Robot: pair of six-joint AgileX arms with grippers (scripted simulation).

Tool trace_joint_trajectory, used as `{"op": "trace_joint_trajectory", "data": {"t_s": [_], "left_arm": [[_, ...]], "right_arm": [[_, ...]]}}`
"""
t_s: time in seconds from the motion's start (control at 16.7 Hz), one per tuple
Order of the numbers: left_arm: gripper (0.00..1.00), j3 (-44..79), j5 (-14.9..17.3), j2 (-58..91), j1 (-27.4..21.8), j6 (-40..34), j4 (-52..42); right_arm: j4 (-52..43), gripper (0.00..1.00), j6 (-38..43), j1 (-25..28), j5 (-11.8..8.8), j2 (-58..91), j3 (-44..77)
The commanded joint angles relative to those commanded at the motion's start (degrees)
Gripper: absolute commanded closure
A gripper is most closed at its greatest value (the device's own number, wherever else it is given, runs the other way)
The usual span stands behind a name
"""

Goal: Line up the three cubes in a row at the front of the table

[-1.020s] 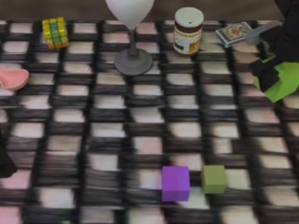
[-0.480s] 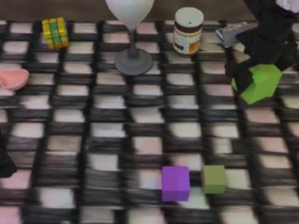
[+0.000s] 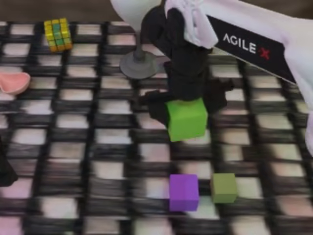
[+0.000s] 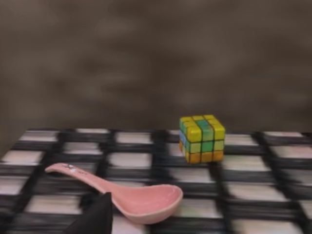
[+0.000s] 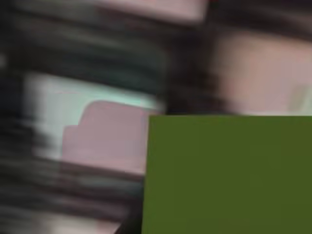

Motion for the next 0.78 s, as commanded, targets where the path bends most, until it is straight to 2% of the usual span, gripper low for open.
{"op": "trace_joint_trajectory", "data": {"t_s": [0.18, 0.36, 0.54, 0.78], "left_arm": [[0.00, 0.00, 0.00, 0.00, 0.00, 0.00, 0.00], [0.00, 0.00, 0.00, 0.00, 0.00, 0.00, 0.00], [0.00, 0.00, 0.00, 0.00, 0.00, 0.00, 0.00], [0.00, 0.00, 0.00, 0.00, 0.00, 0.00, 0.00]], "right_arm": [[-1.14, 1.00, 15.63, 8.94, 0.03, 0.20, 1.28], [-1.52, 1.00, 26.56, 16.07, 0.32, -0.40, 2.17], [-1.45, 1.00, 31.93, 20.07, 0.66, -1.15, 2.58], [-1.43, 1.00, 32.57, 20.57, 0.71, -1.27, 2.61]]}}
